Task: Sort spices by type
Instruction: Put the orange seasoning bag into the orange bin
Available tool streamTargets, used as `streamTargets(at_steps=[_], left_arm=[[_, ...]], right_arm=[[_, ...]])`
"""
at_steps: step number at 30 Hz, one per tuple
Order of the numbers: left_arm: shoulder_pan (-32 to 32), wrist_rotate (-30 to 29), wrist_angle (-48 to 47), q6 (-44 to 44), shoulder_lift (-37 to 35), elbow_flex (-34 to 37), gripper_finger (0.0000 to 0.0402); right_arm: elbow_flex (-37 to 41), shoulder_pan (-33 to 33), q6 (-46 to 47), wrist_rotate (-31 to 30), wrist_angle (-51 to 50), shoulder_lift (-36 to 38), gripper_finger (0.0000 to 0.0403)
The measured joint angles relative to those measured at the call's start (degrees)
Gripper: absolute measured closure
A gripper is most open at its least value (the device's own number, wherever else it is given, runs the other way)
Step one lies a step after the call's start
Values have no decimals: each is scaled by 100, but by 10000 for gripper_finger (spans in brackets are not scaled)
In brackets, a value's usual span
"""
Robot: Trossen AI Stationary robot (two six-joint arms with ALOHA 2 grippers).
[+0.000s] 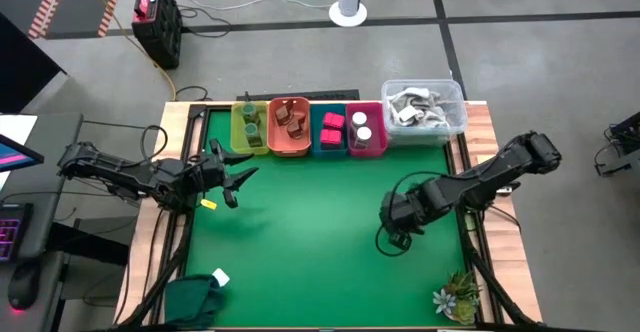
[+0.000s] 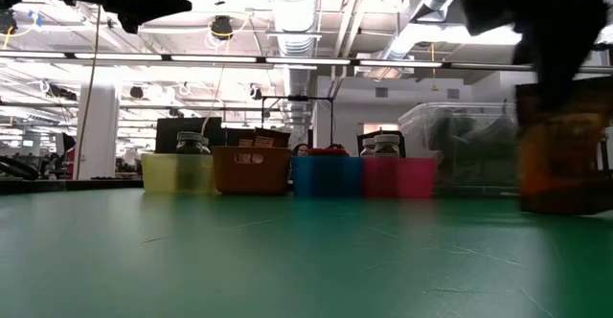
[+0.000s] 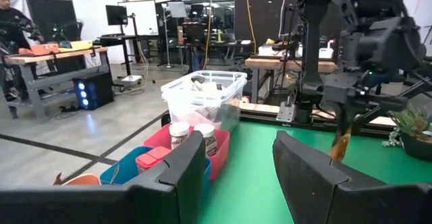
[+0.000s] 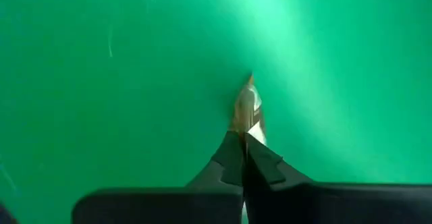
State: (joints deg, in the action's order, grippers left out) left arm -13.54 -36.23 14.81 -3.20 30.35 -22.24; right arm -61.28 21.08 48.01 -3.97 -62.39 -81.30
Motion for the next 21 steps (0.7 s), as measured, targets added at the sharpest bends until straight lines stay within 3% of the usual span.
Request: streamTargets(at_steps=[5, 11, 16, 21], left_arm=[[0, -4, 2, -38, 0, 0, 238], [2, -32, 7, -40, 1, 0, 238], [43, -96, 7, -184, 2, 0, 238], [153, -96, 0, -206, 1, 0, 238]], right_arm=[[0, -543, -965, -11, 455, 0, 382], [-257, -1170, -2932, -27, 1174, 0, 389], [-727, -1600, -4587, -51, 1872, -67, 389], [-1498, -2123, -5536, -58, 1981, -565, 389]])
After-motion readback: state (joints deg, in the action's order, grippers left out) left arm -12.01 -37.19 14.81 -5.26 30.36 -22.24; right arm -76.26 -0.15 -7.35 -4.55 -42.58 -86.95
